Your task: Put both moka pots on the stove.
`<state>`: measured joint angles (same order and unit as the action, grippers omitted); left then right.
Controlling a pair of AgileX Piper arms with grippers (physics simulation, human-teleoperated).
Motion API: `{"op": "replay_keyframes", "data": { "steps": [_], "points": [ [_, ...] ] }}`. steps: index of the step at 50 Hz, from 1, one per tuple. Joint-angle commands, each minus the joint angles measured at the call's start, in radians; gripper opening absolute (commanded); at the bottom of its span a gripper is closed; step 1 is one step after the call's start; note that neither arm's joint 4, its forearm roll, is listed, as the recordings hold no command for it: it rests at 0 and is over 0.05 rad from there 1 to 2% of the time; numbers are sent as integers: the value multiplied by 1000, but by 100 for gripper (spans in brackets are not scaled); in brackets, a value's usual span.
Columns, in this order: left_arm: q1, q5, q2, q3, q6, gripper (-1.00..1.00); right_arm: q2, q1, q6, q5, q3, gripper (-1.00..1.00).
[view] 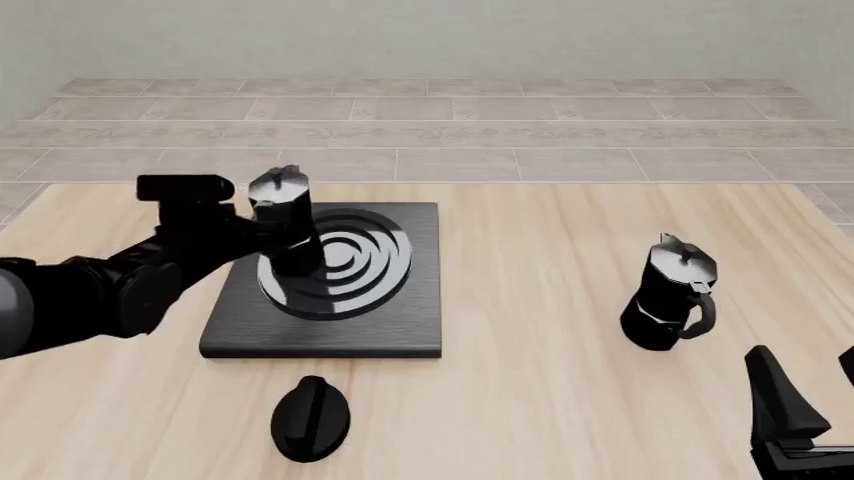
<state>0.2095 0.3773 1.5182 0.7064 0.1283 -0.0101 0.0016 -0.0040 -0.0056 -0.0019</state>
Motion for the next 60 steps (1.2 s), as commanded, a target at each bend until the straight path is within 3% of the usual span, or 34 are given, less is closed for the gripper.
{"op": "replay_keyframes", "data": {
  "steps": [1,12,36,37,41,48,56,57,60],
  "points": [
    [-3,-17,-51,-32,6,100,0,0,0,0,0,100],
    [-7,-49,-161,-94,14,100,0,0,0,0,0,100],
    [0,-126,-583,-335,113,100,0,0,0,0,0,100],
    [-5,-123,-637,-352,71,100,0,0,0,0,0,100],
    [-7,-113,-672,-399,87,100,0,0,0,0,0,100],
    [-17,-77,-819,-509,55,100,0,0,0,0,0,100],
    [-32,-23,-844,-591,62,100,0,0,0,0,0,100],
    [-28,-33,-867,-594,29,100,0,0,0,0,0,100],
    [-47,-25,-899,-614,32,100,0,0,0,0,0,100]
  ]
}}
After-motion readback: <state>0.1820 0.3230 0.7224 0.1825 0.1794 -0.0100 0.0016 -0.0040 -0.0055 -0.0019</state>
